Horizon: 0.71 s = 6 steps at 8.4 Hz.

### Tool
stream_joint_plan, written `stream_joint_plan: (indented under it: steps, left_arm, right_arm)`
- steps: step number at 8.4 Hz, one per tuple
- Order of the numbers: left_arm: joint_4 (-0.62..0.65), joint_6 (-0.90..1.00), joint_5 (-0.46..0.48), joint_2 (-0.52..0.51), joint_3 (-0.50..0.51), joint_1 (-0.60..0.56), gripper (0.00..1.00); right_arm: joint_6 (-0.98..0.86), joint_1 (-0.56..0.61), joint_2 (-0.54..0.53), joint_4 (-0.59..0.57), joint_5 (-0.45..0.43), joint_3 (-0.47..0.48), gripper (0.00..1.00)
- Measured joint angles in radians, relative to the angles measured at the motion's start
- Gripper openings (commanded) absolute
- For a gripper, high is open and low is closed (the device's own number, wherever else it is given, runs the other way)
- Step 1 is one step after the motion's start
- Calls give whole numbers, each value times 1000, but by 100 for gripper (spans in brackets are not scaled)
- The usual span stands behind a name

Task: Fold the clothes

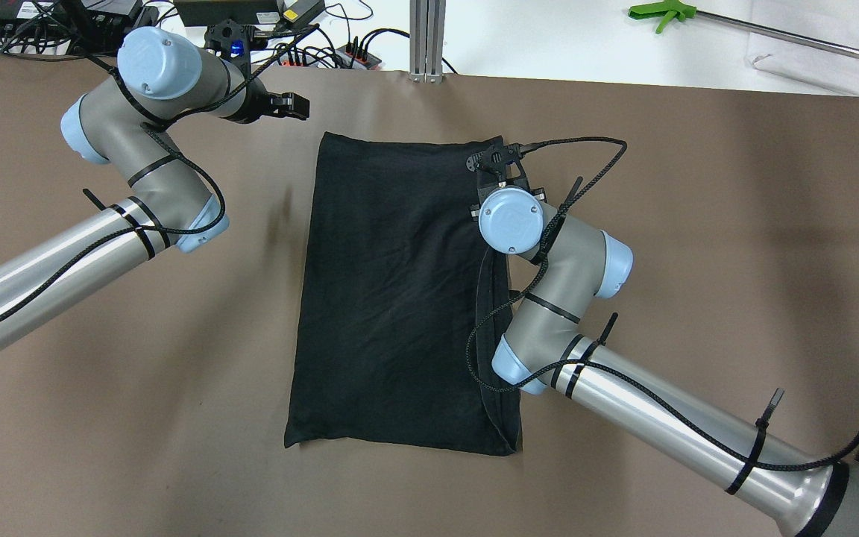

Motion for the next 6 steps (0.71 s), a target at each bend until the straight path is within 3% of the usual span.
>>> stream_joint_plan:
  steps: [1,3,5,6]
  left_arm:
    - [0,-7,0,-1,0,5,91]
    - [1,-16,1,-2,-3,13,91]
    - [0,-21,1,-2,-6,19,91]
    - [-1,-23,1,-2,-8,20,91]
  right_arm:
    - [-10,5,-10,7,13,7,5]
    - [-18,11,-30,21,31,24,29]
    - [-17,34,-50,58,104,38,13]
    - [-16,57,-76,120,172,40,13]
